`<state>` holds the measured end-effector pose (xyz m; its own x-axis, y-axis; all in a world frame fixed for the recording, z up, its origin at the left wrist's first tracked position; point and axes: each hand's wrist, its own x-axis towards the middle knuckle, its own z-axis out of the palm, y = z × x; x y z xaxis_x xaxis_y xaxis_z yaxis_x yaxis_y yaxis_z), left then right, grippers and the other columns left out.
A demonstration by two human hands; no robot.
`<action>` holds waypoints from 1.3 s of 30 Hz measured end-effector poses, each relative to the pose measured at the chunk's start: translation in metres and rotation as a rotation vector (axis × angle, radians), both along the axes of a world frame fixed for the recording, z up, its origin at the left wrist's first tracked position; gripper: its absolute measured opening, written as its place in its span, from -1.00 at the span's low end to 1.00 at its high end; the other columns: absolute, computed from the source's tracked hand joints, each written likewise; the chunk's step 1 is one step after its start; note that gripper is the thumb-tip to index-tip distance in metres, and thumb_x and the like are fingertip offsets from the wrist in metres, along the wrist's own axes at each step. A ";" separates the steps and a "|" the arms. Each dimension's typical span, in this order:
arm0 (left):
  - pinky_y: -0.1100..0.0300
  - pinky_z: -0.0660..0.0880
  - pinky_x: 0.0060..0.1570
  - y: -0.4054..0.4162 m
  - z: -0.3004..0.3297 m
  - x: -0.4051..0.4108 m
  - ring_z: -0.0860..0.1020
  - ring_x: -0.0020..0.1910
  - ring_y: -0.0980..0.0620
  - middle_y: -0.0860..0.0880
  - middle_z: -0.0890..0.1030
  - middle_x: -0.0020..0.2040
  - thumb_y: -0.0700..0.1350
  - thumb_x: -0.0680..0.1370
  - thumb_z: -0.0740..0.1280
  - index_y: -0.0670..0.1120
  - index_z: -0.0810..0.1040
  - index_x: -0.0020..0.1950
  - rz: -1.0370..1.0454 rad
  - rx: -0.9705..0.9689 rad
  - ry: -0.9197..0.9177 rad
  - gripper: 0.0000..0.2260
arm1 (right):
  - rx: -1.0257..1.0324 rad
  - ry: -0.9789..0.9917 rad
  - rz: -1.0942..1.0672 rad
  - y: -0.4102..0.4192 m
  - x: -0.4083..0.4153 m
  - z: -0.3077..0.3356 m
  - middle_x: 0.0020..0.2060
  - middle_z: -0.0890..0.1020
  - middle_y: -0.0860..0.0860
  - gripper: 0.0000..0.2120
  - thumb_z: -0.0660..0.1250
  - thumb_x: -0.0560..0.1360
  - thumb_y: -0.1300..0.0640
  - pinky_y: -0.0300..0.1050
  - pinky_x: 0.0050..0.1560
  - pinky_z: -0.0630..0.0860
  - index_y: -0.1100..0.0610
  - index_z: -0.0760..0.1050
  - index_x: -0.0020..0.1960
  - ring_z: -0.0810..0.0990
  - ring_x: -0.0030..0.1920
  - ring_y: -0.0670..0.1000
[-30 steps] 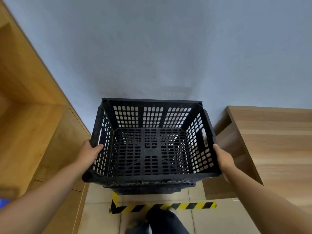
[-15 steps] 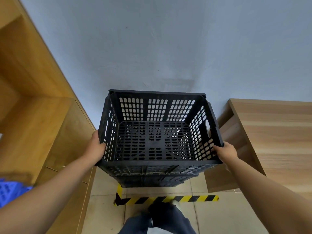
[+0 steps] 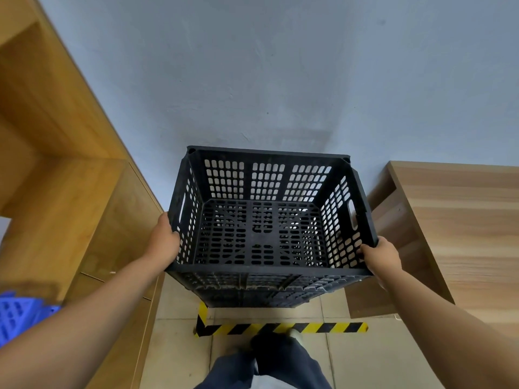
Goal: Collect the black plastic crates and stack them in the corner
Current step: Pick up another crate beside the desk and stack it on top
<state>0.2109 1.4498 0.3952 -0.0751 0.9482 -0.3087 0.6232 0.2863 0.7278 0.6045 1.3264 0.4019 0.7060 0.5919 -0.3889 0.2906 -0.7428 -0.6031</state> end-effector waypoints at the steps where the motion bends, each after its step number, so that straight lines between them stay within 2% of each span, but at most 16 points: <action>1: 0.06 0.45 -0.15 0.002 -0.001 0.000 0.50 -0.04 -0.13 -0.14 0.51 0.05 -0.34 0.56 0.09 -0.17 0.27 0.33 0.003 -0.001 0.014 -0.67 | -0.003 -0.008 0.002 0.001 0.000 -0.001 -0.10 0.57 0.11 -0.72 0.22 0.53 0.18 0.11 -0.02 0.57 0.19 0.40 0.23 0.58 -0.11 0.15; 3: 0.10 0.41 -0.27 0.006 -0.002 0.000 0.50 -0.10 -0.13 -0.18 0.51 0.01 -0.33 0.56 0.10 -0.19 0.28 0.28 0.000 -0.003 0.040 -0.71 | 0.003 -0.018 0.002 0.003 0.001 -0.003 -0.10 0.56 0.10 -0.72 0.22 0.54 0.17 0.12 -0.01 0.57 0.18 0.40 0.24 0.58 -0.10 0.15; 7: 0.10 0.41 -0.28 0.006 -0.001 0.001 0.52 -0.09 -0.16 -0.17 0.51 0.02 -0.32 0.55 0.11 -0.19 0.31 0.26 0.011 0.012 0.043 -0.72 | -0.024 -0.034 0.001 0.005 0.002 -0.005 -0.09 0.56 0.10 -0.71 0.22 0.54 0.13 0.15 0.00 0.58 0.18 0.40 0.24 0.58 -0.10 0.15; 9: 0.00 0.50 -0.06 0.001 -0.002 0.002 0.51 0.07 -0.19 -0.22 0.48 0.21 -0.25 0.56 0.16 -0.21 0.30 0.34 -0.012 0.069 0.185 -0.66 | -0.086 -0.137 0.045 0.003 -0.001 -0.003 -0.13 0.55 0.09 -0.70 0.21 0.55 0.09 0.13 -0.07 0.58 0.18 0.37 0.23 0.57 -0.14 0.15; 10: -0.07 0.42 0.21 -0.002 -0.003 0.002 0.43 0.27 -0.22 -0.24 0.38 0.37 -0.18 0.57 0.18 -0.22 0.24 0.42 -0.064 0.111 0.328 -0.57 | -0.099 -0.227 0.074 0.003 -0.004 -0.001 -0.12 0.55 0.10 -0.69 0.20 0.55 0.07 0.12 -0.09 0.58 0.18 0.34 0.24 0.58 -0.14 0.16; 11: -0.06 0.18 0.41 -0.006 -0.003 0.003 0.25 0.44 -0.20 -0.23 0.22 0.49 -0.08 0.58 0.18 -0.21 0.14 0.50 -0.154 0.160 0.472 -0.48 | -0.080 -0.336 0.108 0.002 -0.005 -0.001 -0.08 0.57 0.12 -0.67 0.21 0.54 0.07 0.14 -0.06 0.57 0.18 0.31 0.24 0.58 -0.10 0.18; 13: 0.02 -0.22 0.46 -0.014 -0.004 0.009 -0.07 0.55 -0.09 -0.13 -0.02 0.57 0.11 0.59 0.08 -0.13 -0.03 0.55 -0.386 0.284 0.628 -0.38 | -0.024 -0.606 0.227 0.002 -0.010 -0.004 0.17 0.53 0.21 -0.55 0.23 0.51 0.05 0.17 0.24 0.43 0.21 0.27 0.32 0.51 0.19 0.21; 14: 0.04 -0.36 0.44 -0.018 -0.002 0.016 -0.17 0.54 -0.04 -0.09 -0.09 0.57 0.20 0.57 -0.02 -0.09 -0.09 0.55 -0.506 0.322 0.668 -0.36 | -0.038 -0.724 0.319 0.003 -0.016 -0.004 0.32 0.42 0.22 -0.45 0.22 0.51 -0.01 0.14 0.40 0.23 0.23 0.21 0.40 0.37 0.36 0.21; 16: 0.05 -0.47 0.37 -0.029 0.001 0.034 -0.29 0.51 -0.02 -0.02 -0.19 0.54 0.33 0.51 -0.26 -0.02 -0.18 0.53 -0.716 0.343 0.710 -0.31 | -0.074 -0.813 0.498 0.010 -0.037 -0.003 0.49 0.20 0.17 -0.29 0.12 0.53 -0.16 0.10 0.48 -0.08 0.23 0.03 0.51 0.10 0.51 0.14; 18: -0.04 -0.45 0.37 -0.039 0.002 0.056 -0.35 0.49 -0.02 0.02 -0.25 0.51 0.36 0.43 -0.40 0.04 -0.27 0.48 -0.879 0.340 0.721 -0.30 | -0.064 -0.789 0.641 0.019 -0.065 -0.005 0.52 0.11 0.12 -0.24 0.01 0.52 -0.26 0.10 0.48 -0.22 0.19 -0.05 0.53 0.00 0.53 0.09; 20: -0.13 -0.38 0.41 -0.046 0.000 0.075 -0.38 0.48 -0.02 0.03 -0.25 0.52 0.37 0.39 -0.41 0.05 -0.32 0.45 -0.979 0.357 0.737 -0.30 | -0.033 -0.720 0.735 0.026 -0.094 -0.007 0.53 0.08 0.10 -0.21 -0.14 0.49 -0.33 0.12 0.45 -0.29 0.16 -0.08 0.54 -0.06 0.54 0.09; 24: -0.18 -0.33 0.43 -0.046 -0.006 0.090 -0.37 0.49 0.00 -0.02 -0.17 0.57 0.41 0.37 -0.40 0.02 -0.20 0.53 -1.023 0.349 0.759 -0.19 | -0.065 -0.678 0.789 0.029 -0.111 -0.014 0.54 0.06 0.08 -0.10 -0.37 0.40 -0.41 0.16 0.48 -0.25 0.13 -0.09 0.55 -0.12 0.54 0.08; 28: -0.15 -0.32 0.44 -0.044 -0.006 0.092 -0.33 0.51 0.02 -0.04 -0.11 0.58 0.40 0.46 -0.30 -0.01 -0.12 0.56 -0.966 0.323 0.761 -0.23 | -0.085 -0.658 0.755 0.033 -0.107 -0.014 0.54 0.07 0.06 -0.15 -0.29 0.41 -0.37 0.11 0.50 -0.22 0.11 -0.08 0.55 -0.10 0.54 0.06; 33: -0.14 -0.33 0.44 -0.043 -0.004 0.091 -0.35 0.49 0.04 -0.02 -0.09 0.58 0.40 0.37 -0.38 -0.02 -0.11 0.56 -0.999 0.333 0.711 -0.15 | -0.057 -0.627 0.761 0.033 -0.104 -0.012 0.52 0.13 0.04 -0.17 -0.24 0.42 -0.36 0.13 0.50 -0.22 0.10 -0.01 0.54 -0.05 0.54 0.05; 36: -0.14 -0.36 0.42 -0.027 0.001 0.086 -0.35 0.48 0.03 -0.01 -0.04 0.58 0.37 0.40 -0.38 0.00 -0.08 0.55 -1.026 0.389 0.720 -0.20 | -0.085 -0.737 0.724 0.036 -0.074 -0.009 0.50 0.21 0.05 -0.23 -0.18 0.46 -0.34 0.19 0.48 -0.24 0.10 0.07 0.52 0.02 0.53 0.08; 39: -0.10 -0.42 0.41 0.017 0.004 0.077 -0.27 0.52 -0.01 -0.04 0.03 0.57 0.39 0.43 -0.38 0.01 -0.01 0.55 -0.922 0.435 0.807 -0.21 | -0.173 -0.853 0.686 0.033 -0.024 -0.003 0.52 0.15 0.09 -0.21 -0.24 0.45 -0.35 0.23 0.47 -0.26 0.10 0.07 0.52 -0.02 0.53 0.10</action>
